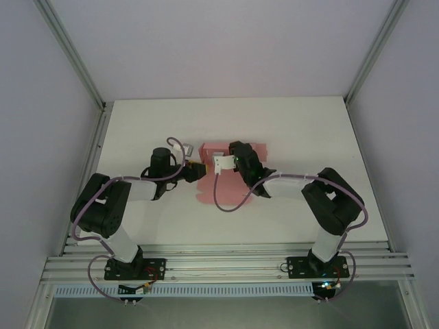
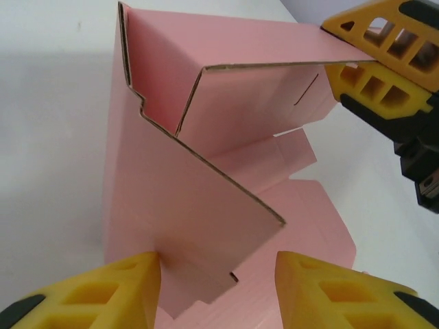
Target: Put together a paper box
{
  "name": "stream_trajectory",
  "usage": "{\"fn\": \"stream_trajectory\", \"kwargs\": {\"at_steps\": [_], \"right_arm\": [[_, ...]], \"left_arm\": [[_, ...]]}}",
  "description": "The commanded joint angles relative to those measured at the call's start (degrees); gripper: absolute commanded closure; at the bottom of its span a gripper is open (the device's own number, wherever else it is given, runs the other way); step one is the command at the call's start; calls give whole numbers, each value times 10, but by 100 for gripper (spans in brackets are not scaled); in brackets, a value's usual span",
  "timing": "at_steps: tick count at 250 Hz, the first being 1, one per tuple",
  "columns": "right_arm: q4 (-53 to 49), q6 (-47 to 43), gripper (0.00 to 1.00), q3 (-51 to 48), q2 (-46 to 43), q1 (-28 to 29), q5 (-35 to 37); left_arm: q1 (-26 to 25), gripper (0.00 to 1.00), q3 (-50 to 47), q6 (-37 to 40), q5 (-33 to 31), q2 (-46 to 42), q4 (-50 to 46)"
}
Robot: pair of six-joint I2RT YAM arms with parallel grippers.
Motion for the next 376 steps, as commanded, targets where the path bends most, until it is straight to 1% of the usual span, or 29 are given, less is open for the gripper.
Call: {"fn": "stream_trajectory", "kwargs": {"at_steps": [1, 26, 44, 57, 100, 123, 143, 157, 169, 181, 201, 221, 227, 236, 248, 261, 279, 294, 305, 313, 319, 336, 355, 376], "right_arm": [[3, -22, 100, 9, 22, -9, -63], [34, -31, 100, -6, 44, -19, -86], [134, -59, 100, -16, 78, -23, -93], [188, -74, 100, -19, 101, -27, -99], [284, -94, 100, -31, 148, -29, -132], [339, -117, 100, -45, 166, -30, -131], [359, -123, 100, -61, 166, -34, -130], [366, -125, 100, -69, 163, -34, -124], [378, -122, 100, -76, 164, -34, -121], [380, -121, 100, -80, 166, -34, -116], [382, -121, 100, -89, 166, -35, -118], [381, -115, 100, -89, 167, -35, -118], [382, -115, 100, -88, 168, -35, -118], [383, -116, 100, -86, 169, -35, -119], [382, -119, 100, -86, 170, -35, -122], [379, -118, 100, -85, 171, -35, -121], [371, -117, 100, -85, 168, -35, -119], [367, -113, 100, -85, 165, -35, -118], [360, -108, 100, -85, 163, -35, -115], [358, -105, 100, -85, 162, -35, -115], [356, -103, 100, -85, 161, -35, -115], [347, -100, 100, -86, 158, -35, -117], [344, -100, 100, -84, 158, -35, -114], [348, -103, 100, -83, 159, -35, -112]], "left_arm": [[0, 55, 24, 27, -26, 15, -9], [8, 57, 35, 22, -15, 25, -14], [10, 57, 33, 27, -16, 25, -10], [10, 58, 35, 36, -19, 25, -22], [10, 62, 30, 37, -32, 25, -32], [10, 62, 15, 36, -53, 6, -51], [10, 61, 1, 34, -70, -24, -67], [10, 59, -9, 16, -111, -42, -77], [10, 59, -13, 0, -141, -52, -78], [9, 59, -13, 0, -144, -61, -89], [10, 58, -1, 6, -156, -85, -149], [10, 56, -4, 15, -177, -118, -182], [10, 55, -6, 17, -191, -127, -189], [11, 52, -7, 13, -232, -140, -200], [16, 51, 3, 9, -271, -151, -229], [30, 51, 27, -4, -285, -152, -267], [39, 51, 69, 5, -297, -145, -334], [45, 52, 100, 8, -318, -129, -386], [48, 54, 117, 6, -326, -111, -411], [48, 56, 126, 8, -323, -97, -420], [48, 56, 128, 12, -309, -87, -415], [47, 56, 126, 22, -242, -60, -378], [37, 54, 122, 45, -141, -38, -333], [14, 55, 128, 87, -89, -23, -321]]}}
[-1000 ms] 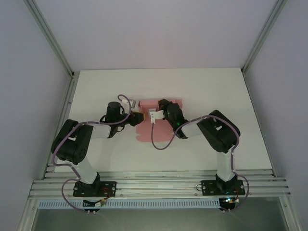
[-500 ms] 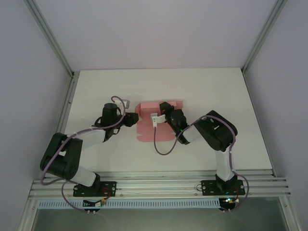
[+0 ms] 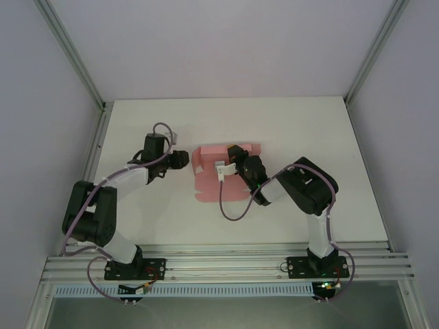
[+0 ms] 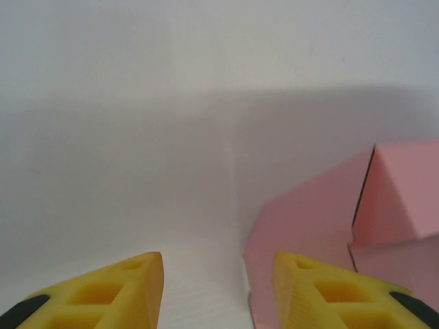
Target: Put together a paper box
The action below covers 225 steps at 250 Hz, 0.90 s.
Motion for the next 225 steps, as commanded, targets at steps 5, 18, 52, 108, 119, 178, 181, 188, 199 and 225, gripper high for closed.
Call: {"fn": "stream_trajectory", "kwargs": {"at_steps": [5, 18, 52, 108, 119, 178, 181, 188, 199, 225], "right_arm": [[-34, 0, 100, -5, 2, -1, 1], [-34, 3, 100, -6, 1, -1, 1], [-37, 3, 100, -6, 1, -1, 0], [-40, 3, 100, -6, 3, 4, 3], [-42, 7, 100, -8, 2, 4, 1], [-103, 38, 100, -21, -21, 5, -16], [-107, 39, 100, -21, -22, 5, -17], [-111, 45, 100, -21, -24, 6, -18], [-119, 50, 100, -21, -27, 5, -20], [-133, 54, 100, -21, -30, 5, -21]], "left_arm": [[-31, 55, 5, 64, 119, 20, 23], [-39, 56, 10, 72, 111, 31, 32], [-47, 60, 41, 73, 112, 74, 43], [-76, 63, 47, 85, -7, 89, 97], [-78, 63, 49, 87, -19, 94, 107], [-105, 63, 30, 79, -96, 117, 240], [-107, 64, 26, 77, -100, 117, 252], [-107, 63, 17, 80, -84, 119, 281], [-109, 67, 3, 84, -73, 126, 329], [-114, 76, -5, 73, -94, 142, 377]]}}
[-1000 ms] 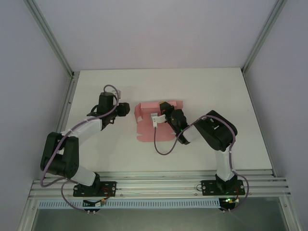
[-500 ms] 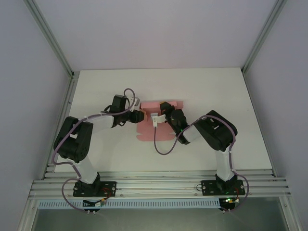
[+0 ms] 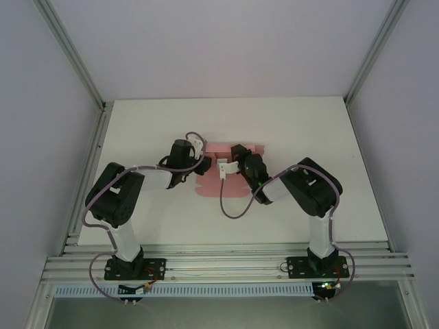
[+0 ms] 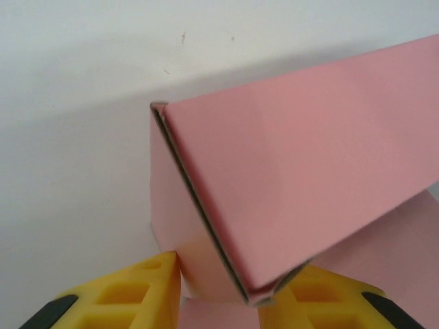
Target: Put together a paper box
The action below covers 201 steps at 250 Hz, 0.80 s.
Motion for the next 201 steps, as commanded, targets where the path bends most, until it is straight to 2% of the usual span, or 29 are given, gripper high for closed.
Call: {"fn": "stream_trajectory", "kwargs": {"at_steps": [1, 12, 20, 73, 98, 116, 131, 170, 201], "right_arm": [[-81, 14, 100, -17, -5, 11, -45], [-81, 15, 100, -18, -7, 12, -46], [-83, 17, 100, -17, -7, 12, -46], [-122, 39, 100, -16, -23, 12, -42], [-138, 51, 100, -15, -33, 12, -36], [-167, 63, 100, -11, -41, 11, -33], [-180, 70, 100, -9, -45, 11, -33], [-210, 77, 100, 0, -52, 8, -33], [-228, 92, 100, 7, -60, 5, -34]], "left_arm": [[-6, 77, -4, -5, -47, 19, 150], [-9, 86, 1, -7, -59, 24, 144], [-13, 100, 7, -9, -85, 29, 136], [-58, 100, 30, -58, -282, 43, 96], [-89, 100, 50, -88, -456, 44, 33], [-94, 100, 67, -112, -537, 44, -24], [-94, 100, 85, -151, -564, 37, -98], [-101, 100, 77, -222, -621, 39, -154], [-105, 100, 127, -294, -679, 67, -277]]}}
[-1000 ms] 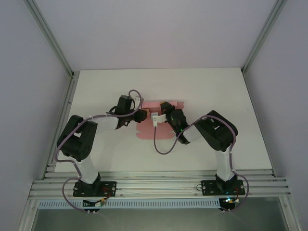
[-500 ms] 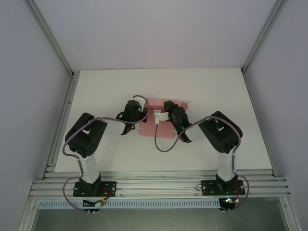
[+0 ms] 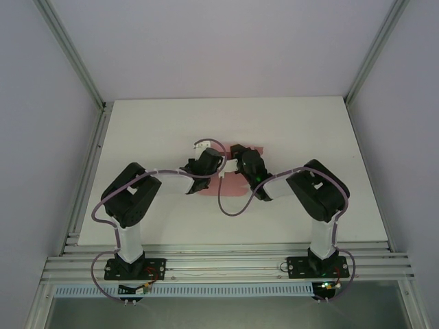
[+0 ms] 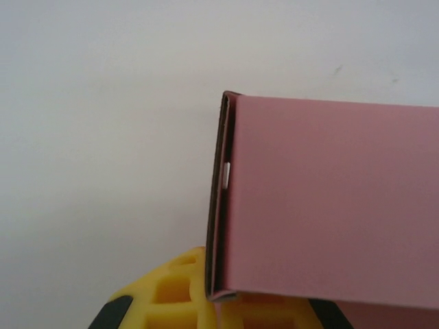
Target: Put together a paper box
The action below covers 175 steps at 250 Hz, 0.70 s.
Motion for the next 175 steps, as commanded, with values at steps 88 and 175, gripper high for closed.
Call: {"fn": "stream_trajectory", "kwargs": {"at_steps": [88, 175], "right_arm": [[-141, 62, 100, -6, -21, 1, -25], [-179, 74, 100, -1, -31, 1, -33]], "left_arm": [[40, 90, -13, -34, 43, 50, 61], [91, 68, -100, -1, 224, 41, 221]]}}
